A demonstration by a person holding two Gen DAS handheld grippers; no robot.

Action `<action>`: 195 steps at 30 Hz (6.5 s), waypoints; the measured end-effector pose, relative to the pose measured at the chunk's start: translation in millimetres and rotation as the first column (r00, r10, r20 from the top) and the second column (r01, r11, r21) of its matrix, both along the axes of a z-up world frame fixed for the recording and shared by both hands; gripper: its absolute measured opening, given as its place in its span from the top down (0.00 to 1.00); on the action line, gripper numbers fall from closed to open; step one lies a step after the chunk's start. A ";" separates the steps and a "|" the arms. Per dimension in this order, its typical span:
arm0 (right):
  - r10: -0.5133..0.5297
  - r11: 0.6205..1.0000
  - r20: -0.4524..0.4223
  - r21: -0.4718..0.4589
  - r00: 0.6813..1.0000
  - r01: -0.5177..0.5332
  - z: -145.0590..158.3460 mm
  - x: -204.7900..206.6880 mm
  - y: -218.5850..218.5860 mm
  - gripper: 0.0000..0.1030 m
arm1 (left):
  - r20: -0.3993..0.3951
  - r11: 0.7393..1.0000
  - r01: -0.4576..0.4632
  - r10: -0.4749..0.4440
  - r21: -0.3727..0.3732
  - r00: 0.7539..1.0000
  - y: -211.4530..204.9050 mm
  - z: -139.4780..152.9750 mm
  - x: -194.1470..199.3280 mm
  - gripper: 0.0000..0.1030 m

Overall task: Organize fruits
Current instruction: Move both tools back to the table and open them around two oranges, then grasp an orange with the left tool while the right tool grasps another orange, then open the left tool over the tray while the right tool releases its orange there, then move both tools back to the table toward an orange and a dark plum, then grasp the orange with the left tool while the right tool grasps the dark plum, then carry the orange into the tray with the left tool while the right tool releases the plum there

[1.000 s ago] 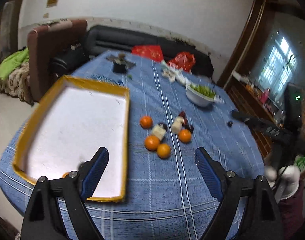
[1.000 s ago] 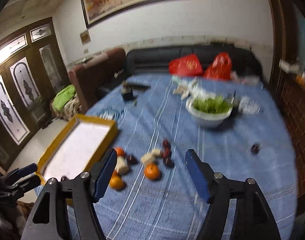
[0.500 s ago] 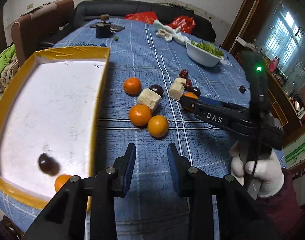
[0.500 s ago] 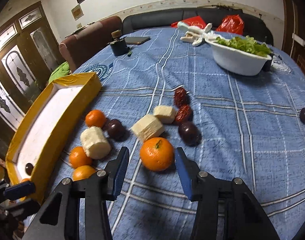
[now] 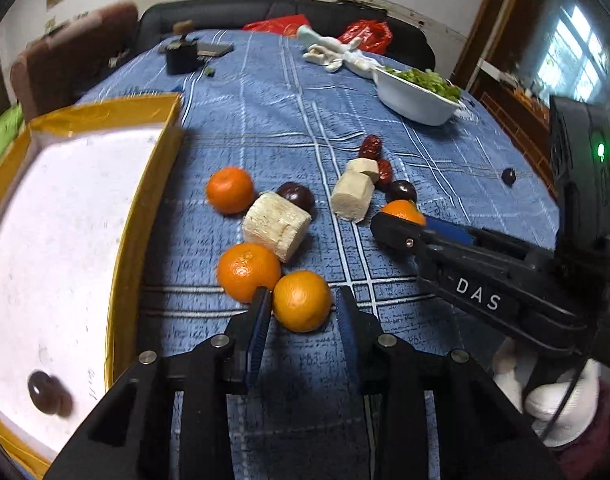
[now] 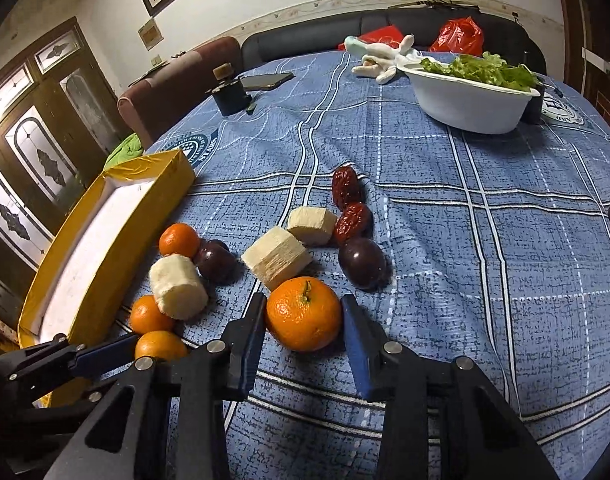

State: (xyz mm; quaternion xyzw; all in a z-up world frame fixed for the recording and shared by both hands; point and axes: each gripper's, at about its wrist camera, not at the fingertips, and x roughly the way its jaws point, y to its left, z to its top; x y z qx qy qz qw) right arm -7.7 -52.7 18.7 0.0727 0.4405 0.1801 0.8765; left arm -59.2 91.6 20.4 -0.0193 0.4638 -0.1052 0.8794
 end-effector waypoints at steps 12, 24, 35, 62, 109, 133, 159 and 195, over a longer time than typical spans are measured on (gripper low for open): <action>-0.026 1.000 0.002 0.009 1.000 0.026 1.7 -5.1 -4.5 0.60 | 0.105 0.982 0.040 -0.060 0.184 0.993 -24.8 -3.6 -4.8 0.73; -0.028 0.999 -0.001 0.023 1.000 0.028 2.7 -7.4 -6.6 0.60 | 0.041 0.998 0.047 -0.049 0.038 0.998 -7.9 -3.8 -17.7 0.61; -0.017 1.000 0.012 0.017 1.000 0.017 2.3 -9.7 -3.9 0.60 | 0.064 1.000 -0.021 0.022 -0.016 0.998 12.7 7.8 -25.3 0.73; 0.352 0.935 0.027 -0.058 0.936 -0.350 45.5 -67.9 209.2 0.59 | 0.066 0.875 -0.473 0.481 -0.107 0.874 256.6 16.9 -76.0 0.72; -0.216 0.976 0.039 -0.029 0.976 0.217 45.2 -39.5 -94.0 0.36 | 0.103 0.991 -0.073 0.085 -0.115 0.991 83.1 49.4 -77.1 0.27; -0.504 0.857 -0.023 -0.140 0.863 0.496 11.7 74.6 -239.4 0.75 | 0.046 1.000 -0.009 0.009 0.001 0.999 39.3 23.6 -27.8 0.27; -0.030 0.995 0.051 0.094 0.998 0.025 57.0 -44.5 -69.2 0.74 | 0.076 0.997 -0.064 0.061 0.037 0.995 40.4 19.4 -2.0 0.68; 0.354 0.932 0.027 -0.090 0.935 -0.350 43.5 -41.9 228.5 0.42 | 0.088 0.873 -0.456 0.475 -0.174 0.875 248.9 25.1 -79.7 0.29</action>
